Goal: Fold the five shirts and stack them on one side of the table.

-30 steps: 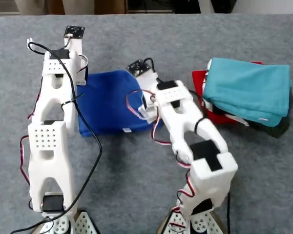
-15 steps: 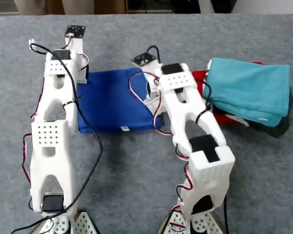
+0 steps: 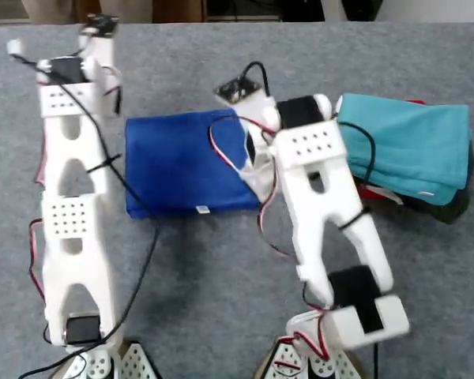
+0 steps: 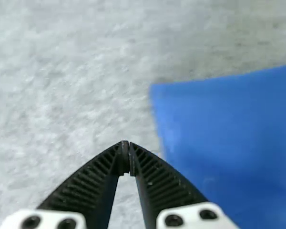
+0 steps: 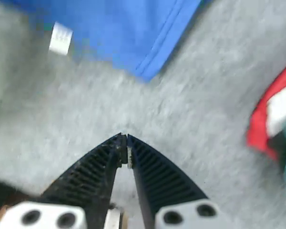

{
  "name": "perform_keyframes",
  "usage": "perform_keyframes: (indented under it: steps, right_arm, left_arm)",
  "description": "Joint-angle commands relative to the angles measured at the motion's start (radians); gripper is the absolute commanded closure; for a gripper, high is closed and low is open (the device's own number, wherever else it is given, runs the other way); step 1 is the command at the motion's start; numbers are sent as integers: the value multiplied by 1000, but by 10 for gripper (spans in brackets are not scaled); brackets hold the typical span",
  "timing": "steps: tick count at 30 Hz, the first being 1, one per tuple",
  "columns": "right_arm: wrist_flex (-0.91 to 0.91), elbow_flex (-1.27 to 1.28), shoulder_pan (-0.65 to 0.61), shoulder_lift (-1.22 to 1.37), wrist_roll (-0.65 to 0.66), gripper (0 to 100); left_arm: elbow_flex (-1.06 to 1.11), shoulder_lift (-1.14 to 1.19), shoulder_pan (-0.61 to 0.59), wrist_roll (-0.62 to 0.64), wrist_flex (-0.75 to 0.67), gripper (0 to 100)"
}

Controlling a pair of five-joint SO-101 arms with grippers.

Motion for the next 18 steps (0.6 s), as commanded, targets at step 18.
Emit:
perform_keyframes:
  steps: [18]
  right_arm:
    - [-322, 346, -108, -182, -548, 906]
  left_arm:
    - [778, -559, -428, 12, 8, 982]
